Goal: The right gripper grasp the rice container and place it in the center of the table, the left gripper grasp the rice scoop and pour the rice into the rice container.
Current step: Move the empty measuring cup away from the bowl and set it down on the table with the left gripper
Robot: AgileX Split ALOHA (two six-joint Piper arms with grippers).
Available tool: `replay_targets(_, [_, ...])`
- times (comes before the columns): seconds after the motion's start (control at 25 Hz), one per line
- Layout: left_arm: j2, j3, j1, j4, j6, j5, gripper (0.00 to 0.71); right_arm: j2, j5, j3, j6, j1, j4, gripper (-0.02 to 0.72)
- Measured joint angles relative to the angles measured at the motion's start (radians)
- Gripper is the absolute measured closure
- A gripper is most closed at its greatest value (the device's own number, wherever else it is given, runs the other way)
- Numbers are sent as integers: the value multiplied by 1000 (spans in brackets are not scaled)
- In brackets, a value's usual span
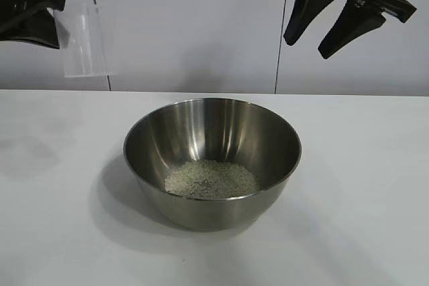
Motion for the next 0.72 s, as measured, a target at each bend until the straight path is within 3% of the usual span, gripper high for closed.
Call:
replay_targets(0.12, [0, 41, 7, -114, 218, -34, 702, 0, 0, 0, 0, 0, 0, 333])
replay_targets(0.24, [0, 119, 7, -398, 491, -101, 702, 0, 0, 0, 0, 0, 0, 333])
replay_targets(0.32, [0, 166, 8, -524, 697, -120, 702, 0, 0, 0, 0, 0, 0, 333])
replay_targets(0.72, [25, 219, 26, -589, 922, -113, 702, 0, 0, 0, 0, 0, -1, 333])
